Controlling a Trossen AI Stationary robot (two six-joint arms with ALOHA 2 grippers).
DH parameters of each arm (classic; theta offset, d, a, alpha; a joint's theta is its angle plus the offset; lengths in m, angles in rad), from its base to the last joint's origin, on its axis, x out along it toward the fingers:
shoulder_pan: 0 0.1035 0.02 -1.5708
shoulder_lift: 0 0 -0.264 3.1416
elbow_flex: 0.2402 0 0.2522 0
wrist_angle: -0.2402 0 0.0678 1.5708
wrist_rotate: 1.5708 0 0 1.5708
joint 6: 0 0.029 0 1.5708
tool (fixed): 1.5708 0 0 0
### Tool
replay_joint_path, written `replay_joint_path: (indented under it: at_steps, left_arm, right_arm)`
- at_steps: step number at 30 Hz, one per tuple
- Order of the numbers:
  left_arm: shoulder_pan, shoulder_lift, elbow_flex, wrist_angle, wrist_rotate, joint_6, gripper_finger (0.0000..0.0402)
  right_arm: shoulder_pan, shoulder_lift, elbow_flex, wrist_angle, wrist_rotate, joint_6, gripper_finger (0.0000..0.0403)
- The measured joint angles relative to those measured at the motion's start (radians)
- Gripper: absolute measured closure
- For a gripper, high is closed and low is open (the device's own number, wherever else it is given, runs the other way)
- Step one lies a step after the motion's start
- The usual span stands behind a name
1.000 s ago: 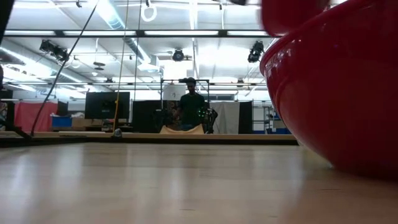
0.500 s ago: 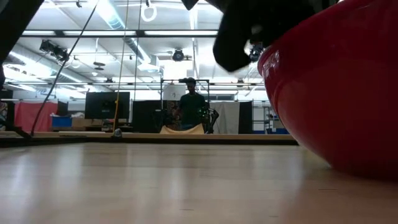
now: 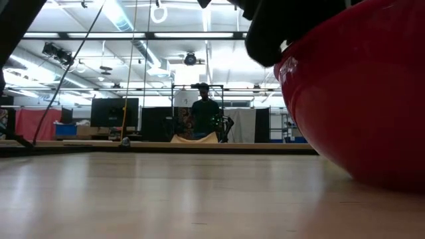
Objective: Nest bowls inside each other
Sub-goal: Stack the pink bowl on top of the blue bowl, then return to Home Position
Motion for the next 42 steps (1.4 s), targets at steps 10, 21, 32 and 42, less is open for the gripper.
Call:
replay_joint_path:
  at_steps: [10, 21, 32, 42]
  left_arm:
    - [-0.037, -0.136, 0.002, -0.109, -0.056, -0.198, 0.017]
    - [-0.073, -0.31, -0.111, -0.455, -0.202, -0.345, 0.0239]
    - [-0.065, -0.789, -0.76, -0.084, -0.199, -0.486, 0.0247]
    - [-0.059, -1.322, -1.292, 0.238, -0.198, -0.707, 0.0247]
  right_arm:
    - [0.0, -0.049, -0.048, 0.003, -0.009, 0.003, 0.0261]
    - [-0.061, -0.382, -0.438, 0.421, -0.075, -0.14, 0.0264]
    - [-0.256, -0.696, -0.675, 0.753, -0.22, -0.393, 0.0275]
    - [-0.309, -0.898, -0.677, 0.764, -0.21, -0.516, 0.0275]
